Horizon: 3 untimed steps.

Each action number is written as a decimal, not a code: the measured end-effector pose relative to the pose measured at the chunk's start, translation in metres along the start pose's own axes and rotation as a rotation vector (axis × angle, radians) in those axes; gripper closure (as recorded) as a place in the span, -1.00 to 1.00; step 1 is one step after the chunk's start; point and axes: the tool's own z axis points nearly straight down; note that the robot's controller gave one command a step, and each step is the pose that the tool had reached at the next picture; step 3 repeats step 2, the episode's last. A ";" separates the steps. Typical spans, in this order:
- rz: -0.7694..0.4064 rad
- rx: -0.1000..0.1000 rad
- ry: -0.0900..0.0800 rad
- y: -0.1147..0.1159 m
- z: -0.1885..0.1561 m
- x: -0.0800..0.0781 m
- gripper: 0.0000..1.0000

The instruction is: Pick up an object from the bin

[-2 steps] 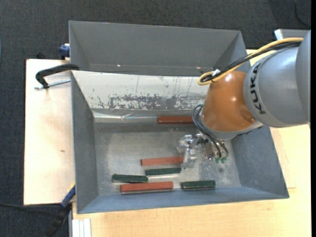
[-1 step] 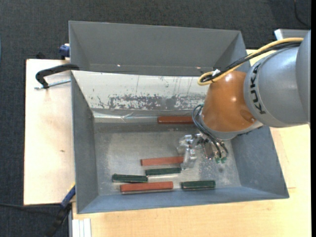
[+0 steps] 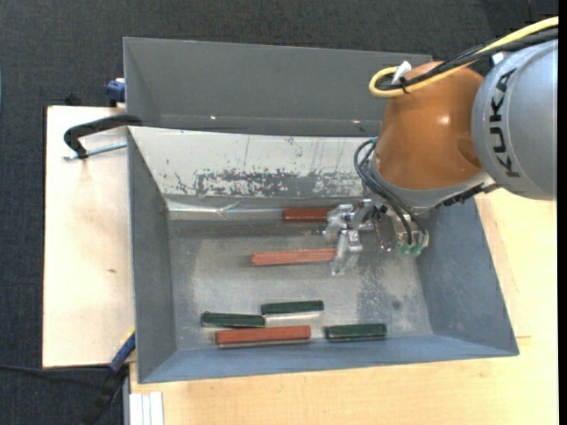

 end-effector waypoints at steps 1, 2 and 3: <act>0.000 0.000 0.000 0.000 0.000 0.000 1.00; 0.044 0.001 -0.001 -0.031 -0.102 0.022 1.00; 0.044 0.001 -0.001 -0.031 -0.102 0.022 1.00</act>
Offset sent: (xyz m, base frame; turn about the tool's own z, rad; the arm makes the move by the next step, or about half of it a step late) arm -0.0221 -0.0334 0.1010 0.0442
